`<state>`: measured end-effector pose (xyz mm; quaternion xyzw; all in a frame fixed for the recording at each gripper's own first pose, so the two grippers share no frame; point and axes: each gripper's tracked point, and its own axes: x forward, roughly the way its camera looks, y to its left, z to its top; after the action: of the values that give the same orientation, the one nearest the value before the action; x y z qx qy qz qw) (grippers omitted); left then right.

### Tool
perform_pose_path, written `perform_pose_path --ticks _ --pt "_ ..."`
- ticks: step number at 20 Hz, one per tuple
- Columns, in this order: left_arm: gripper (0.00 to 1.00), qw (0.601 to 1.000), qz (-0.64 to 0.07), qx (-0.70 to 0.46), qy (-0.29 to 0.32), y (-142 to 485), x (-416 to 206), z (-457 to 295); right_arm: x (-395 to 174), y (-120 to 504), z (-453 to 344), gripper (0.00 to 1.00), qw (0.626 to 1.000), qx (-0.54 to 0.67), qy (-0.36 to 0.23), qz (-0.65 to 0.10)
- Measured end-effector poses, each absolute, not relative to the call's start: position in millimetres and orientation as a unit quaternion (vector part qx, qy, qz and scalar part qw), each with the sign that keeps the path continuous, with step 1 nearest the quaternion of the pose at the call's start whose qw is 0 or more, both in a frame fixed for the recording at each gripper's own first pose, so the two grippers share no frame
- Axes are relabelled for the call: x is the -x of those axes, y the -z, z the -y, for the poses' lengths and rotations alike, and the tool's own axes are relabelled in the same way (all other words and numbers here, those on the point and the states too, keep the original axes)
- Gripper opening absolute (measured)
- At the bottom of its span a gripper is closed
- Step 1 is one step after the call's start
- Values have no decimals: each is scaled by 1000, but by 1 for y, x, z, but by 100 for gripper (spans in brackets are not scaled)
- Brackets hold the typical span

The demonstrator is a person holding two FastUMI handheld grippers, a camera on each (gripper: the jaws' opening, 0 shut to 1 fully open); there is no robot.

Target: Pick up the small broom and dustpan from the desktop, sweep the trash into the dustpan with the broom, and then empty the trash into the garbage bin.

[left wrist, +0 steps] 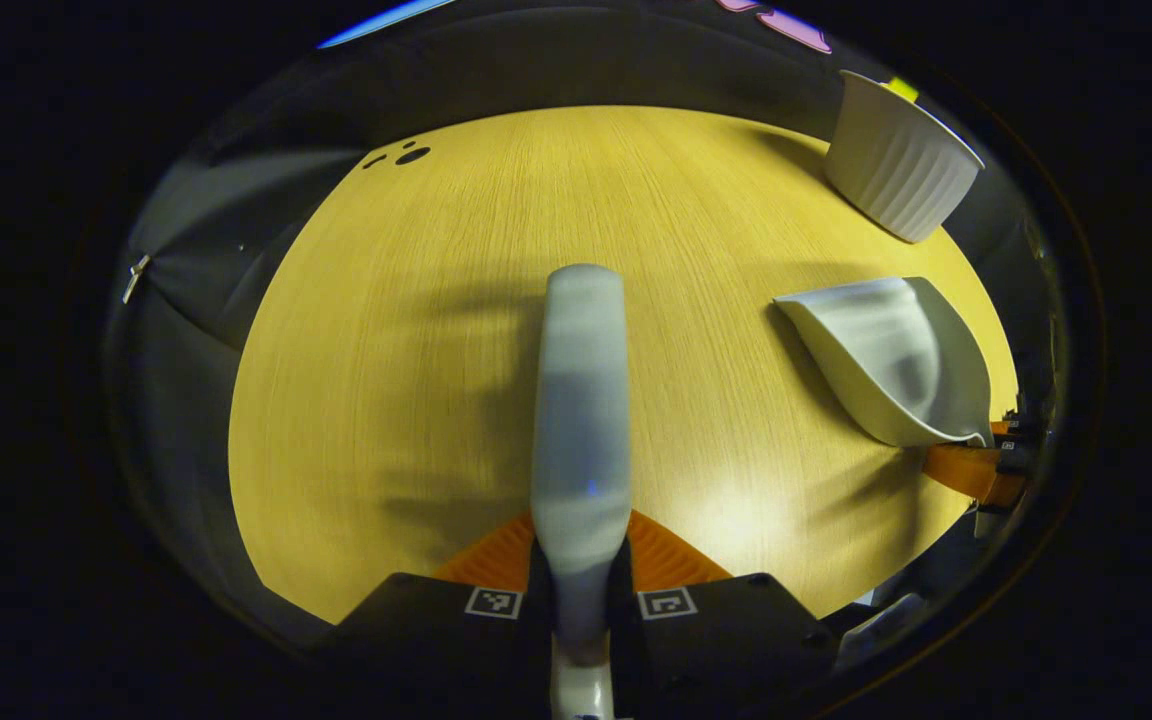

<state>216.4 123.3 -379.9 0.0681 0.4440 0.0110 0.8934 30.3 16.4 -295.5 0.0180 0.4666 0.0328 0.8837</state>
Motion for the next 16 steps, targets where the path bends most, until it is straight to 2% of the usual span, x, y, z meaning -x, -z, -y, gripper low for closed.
perform_pose_path --ticks 3,4,6,7,8,9,10,12,13,14,15,16 --pt "26 891 -448 -74 -16 383 -217 -122 -29 297 -18 36 880 -19 -28 -473" --pt "30 891 -448 -75 -17 382 -219 -122 -27 298 -19 33 879 -16 -29 -476" --pt "33 892 -445 -76 -15 381 -221 -122 -27 298 -18 39 877 -13 -31 -480" --pt "30 893 -445 -74 -11 381 -220 -120 -27 299 -17 33 876 -15 -30 -481" --pt "38 893 -444 -72 -8 381 -220 -119 -28 298 -18 38 875 -19 -29 -482" --pt "33 895 -441 -68 -3 379 -220 -118 -28 296 -18 38 876 -24 -28 -481" --pt "46 899 -434 -64 3 377 -221 -114 -29 294 -19 47 877 -30 -26 -480" --pt "72 908 -414 -61 7 370 -221 -111 -30 289 -14 55 878 -32 -24 -477" --pt "85 911 -409 -59 7 365 -220 -111 -29 287 -13 73 880 -29 -24 -473" --pt "99 914 -400 -60 4 361 -216 -110 -29 282 -11 71 886 -25 -23 -463" --pt "96 919 -390 -59 2 354 -215 -109 -29 276 -9 75 891 -22 -22 -452" --pt "95 924 -378 -57 -1 346 -212 -109 -29 276 -8 90 896 -21 -22 -443"
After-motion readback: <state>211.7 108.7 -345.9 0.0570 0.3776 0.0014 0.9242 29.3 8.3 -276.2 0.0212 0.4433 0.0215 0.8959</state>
